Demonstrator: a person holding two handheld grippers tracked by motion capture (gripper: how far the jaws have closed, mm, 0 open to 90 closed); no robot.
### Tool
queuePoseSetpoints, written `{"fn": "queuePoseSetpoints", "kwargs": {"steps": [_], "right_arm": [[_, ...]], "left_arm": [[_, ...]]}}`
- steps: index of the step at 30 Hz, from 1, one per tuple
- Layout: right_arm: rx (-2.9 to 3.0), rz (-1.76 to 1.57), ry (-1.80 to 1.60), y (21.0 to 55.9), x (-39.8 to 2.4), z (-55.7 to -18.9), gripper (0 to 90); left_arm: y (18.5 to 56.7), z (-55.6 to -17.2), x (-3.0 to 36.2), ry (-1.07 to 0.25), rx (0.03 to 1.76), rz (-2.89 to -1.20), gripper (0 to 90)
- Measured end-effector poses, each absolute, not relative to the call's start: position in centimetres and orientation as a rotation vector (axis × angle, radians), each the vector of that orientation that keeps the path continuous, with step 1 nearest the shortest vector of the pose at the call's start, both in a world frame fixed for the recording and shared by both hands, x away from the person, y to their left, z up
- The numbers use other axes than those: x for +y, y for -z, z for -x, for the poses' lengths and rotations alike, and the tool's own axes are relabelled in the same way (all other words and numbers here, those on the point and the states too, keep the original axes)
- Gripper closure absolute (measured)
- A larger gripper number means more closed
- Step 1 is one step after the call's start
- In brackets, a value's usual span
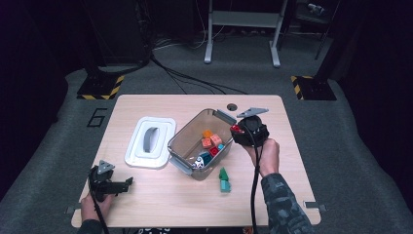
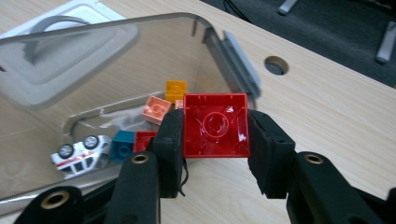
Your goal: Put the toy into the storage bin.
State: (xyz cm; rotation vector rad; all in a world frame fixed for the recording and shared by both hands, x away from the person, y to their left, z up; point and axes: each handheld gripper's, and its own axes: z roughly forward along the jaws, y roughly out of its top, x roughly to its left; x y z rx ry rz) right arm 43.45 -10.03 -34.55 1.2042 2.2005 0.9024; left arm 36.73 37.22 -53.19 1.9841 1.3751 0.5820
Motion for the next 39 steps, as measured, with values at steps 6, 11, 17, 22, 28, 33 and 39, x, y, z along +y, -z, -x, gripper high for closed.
{"fn": "queuePoseSetpoints", "kwargs": {"steps": [6,11,17,22,28,33,39], "right_arm": [[2.260,-1.138,-0.918,35.0,-8.0,-43.6,58.9],[2.321,-1.105,-0.909,35.7,-6.8,-43.6,58.9],[2.396,-1.072,-0.887,36.9,-5.5,-43.3,58.8],[2.449,-1.035,-0.876,37.8,-4.6,-43.0,58.8],[2.497,-1.007,-0.861,37.9,-4.3,-42.5,58.6],[2.513,-1.004,-0.855,38.1,-4.2,-42.2,58.5],[2.526,-0.989,-0.853,38.2,-4.2,-41.9,58.0]], "left_arm": [[53.2,-36.7,37.2,-0.581,1.375,-1.984,1.6],[53.2,-36.7,37.2,-0.581,1.375,-1.984,1.6],[53.2,-36.7,37.2,-0.584,1.375,-1.981,1.6],[53.2,-36.7,37.2,-0.581,1.375,-1.984,1.6],[53.2,-36.7,37.2,-0.585,1.376,-1.981,1.6],[53.2,-36.7,37.2,-0.583,1.375,-1.982,1.6],[53.2,-36.7,37.2,-0.582,1.375,-1.985,1.6]]}}
